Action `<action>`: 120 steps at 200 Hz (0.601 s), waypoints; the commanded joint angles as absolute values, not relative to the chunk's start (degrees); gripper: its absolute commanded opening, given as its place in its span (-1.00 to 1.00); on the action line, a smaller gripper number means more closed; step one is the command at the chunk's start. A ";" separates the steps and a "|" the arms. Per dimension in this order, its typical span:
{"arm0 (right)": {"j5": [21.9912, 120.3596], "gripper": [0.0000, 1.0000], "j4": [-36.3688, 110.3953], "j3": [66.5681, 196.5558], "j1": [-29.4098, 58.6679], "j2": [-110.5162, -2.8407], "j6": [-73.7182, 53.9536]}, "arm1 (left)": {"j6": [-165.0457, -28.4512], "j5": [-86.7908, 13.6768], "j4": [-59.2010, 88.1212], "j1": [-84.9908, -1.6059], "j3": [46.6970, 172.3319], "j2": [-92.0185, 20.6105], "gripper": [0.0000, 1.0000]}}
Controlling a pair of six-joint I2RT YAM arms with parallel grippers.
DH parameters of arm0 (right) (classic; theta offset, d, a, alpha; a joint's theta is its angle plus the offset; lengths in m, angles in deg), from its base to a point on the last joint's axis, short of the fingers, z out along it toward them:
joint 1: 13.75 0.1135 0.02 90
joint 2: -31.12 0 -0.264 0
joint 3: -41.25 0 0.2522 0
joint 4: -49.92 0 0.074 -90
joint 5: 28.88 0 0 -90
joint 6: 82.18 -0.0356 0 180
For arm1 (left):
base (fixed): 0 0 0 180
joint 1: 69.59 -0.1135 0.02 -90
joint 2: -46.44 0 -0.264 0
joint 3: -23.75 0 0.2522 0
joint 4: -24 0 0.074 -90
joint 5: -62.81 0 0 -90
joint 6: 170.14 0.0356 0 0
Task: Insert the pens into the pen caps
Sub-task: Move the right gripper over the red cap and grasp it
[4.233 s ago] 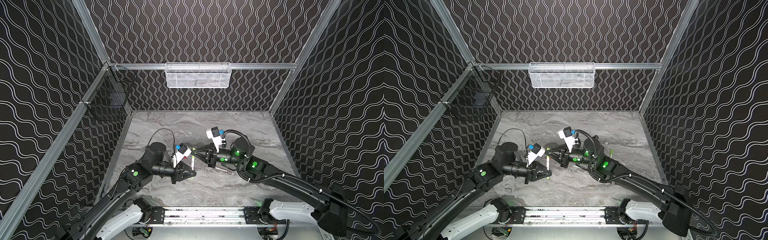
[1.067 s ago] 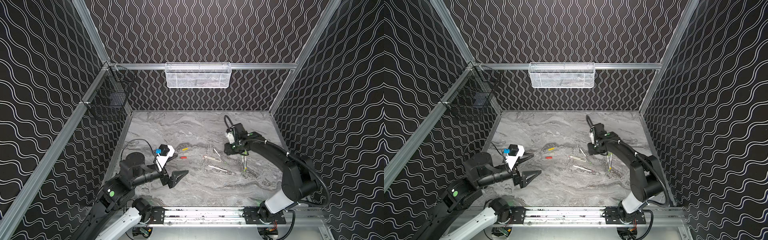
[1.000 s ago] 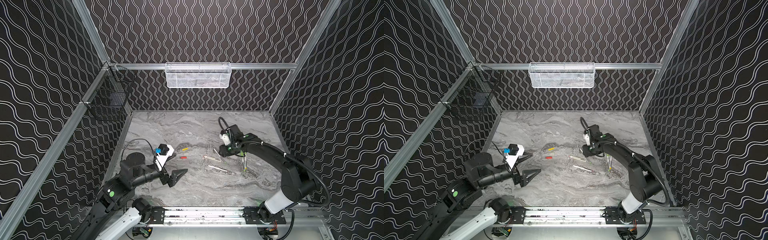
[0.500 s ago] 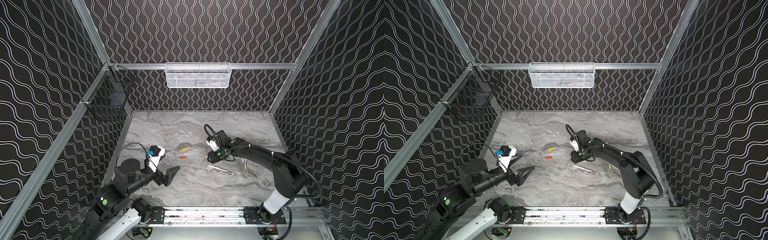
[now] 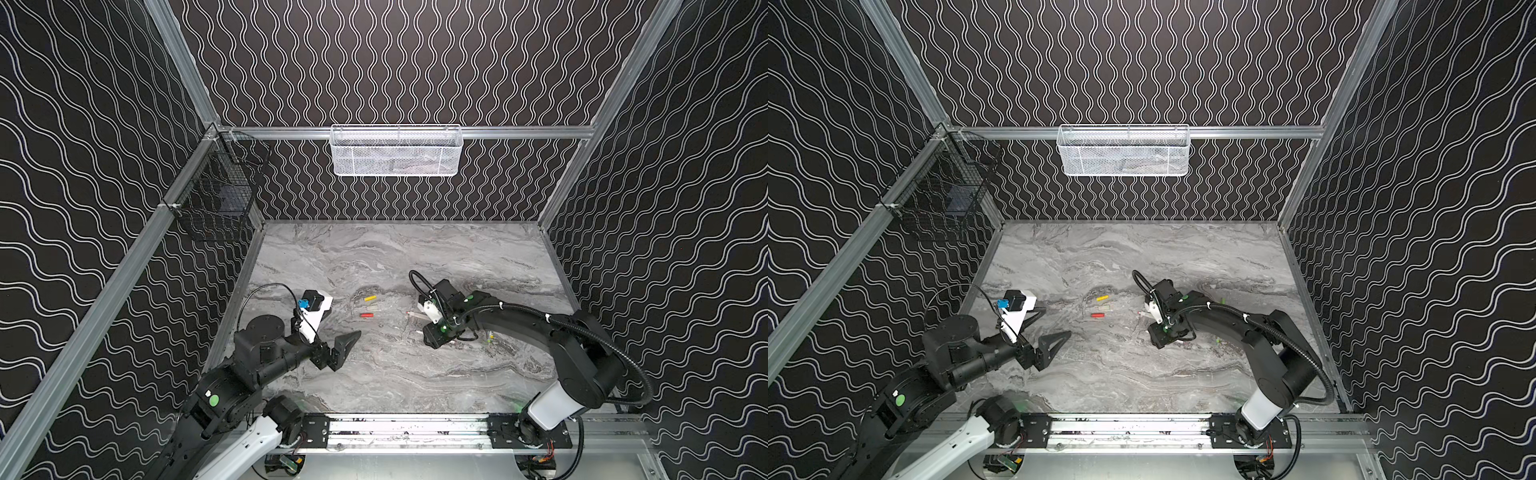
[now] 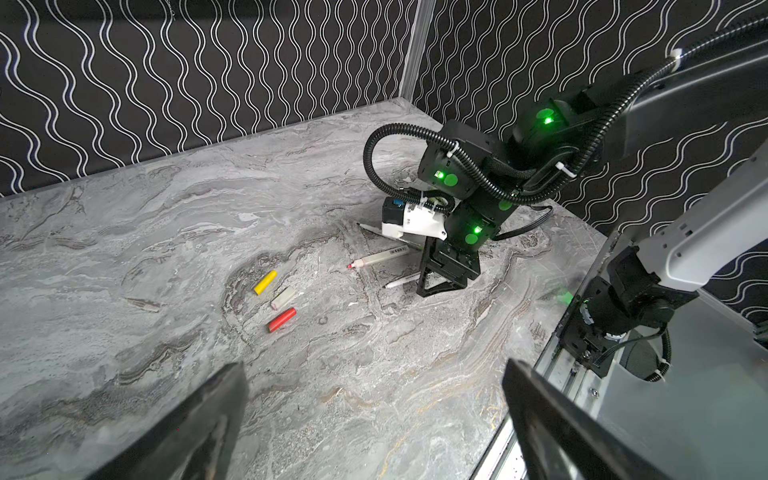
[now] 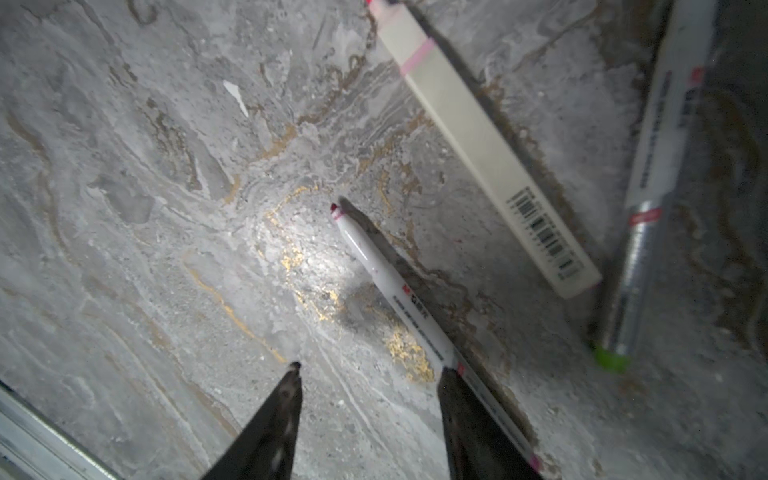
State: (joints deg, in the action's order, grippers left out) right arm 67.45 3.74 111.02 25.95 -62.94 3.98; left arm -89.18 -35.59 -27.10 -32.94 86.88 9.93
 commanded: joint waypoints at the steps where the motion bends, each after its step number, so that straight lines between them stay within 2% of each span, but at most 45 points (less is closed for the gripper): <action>1: 67.36 0.12 3.17 111.71 26.86 -63.06 4.58 | -90.23 -35.86 -25.62 -32.97 86.78 9.74 0.97; 35: 69.73 0.16 5.21 118.14 30.76 -64.45 5.89 | -90.07 -34.06 -26.27 -32.96 87.10 9.86 0.97; 51: 70.92 0.17 7.60 121.14 32.81 -67.13 7.17 | -91.13 -29.43 -27.76 -32.93 87.50 9.96 0.97; 81: 71.71 0.18 9.16 129.06 35.83 -75.65 8.49 | -93.38 -17.41 -32.46 -32.98 88.84 10.36 0.97; 120: 71.14 0.19 8.26 138.84 36.51 -86.75 8.87 | -94.12 -14.63 -32.30 -32.97 88.23 13.96 0.97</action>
State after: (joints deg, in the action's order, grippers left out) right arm 71.01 8.18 134.91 36.35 -82.70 7.46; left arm -92.63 -18.98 -32.33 -32.94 88.39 12.44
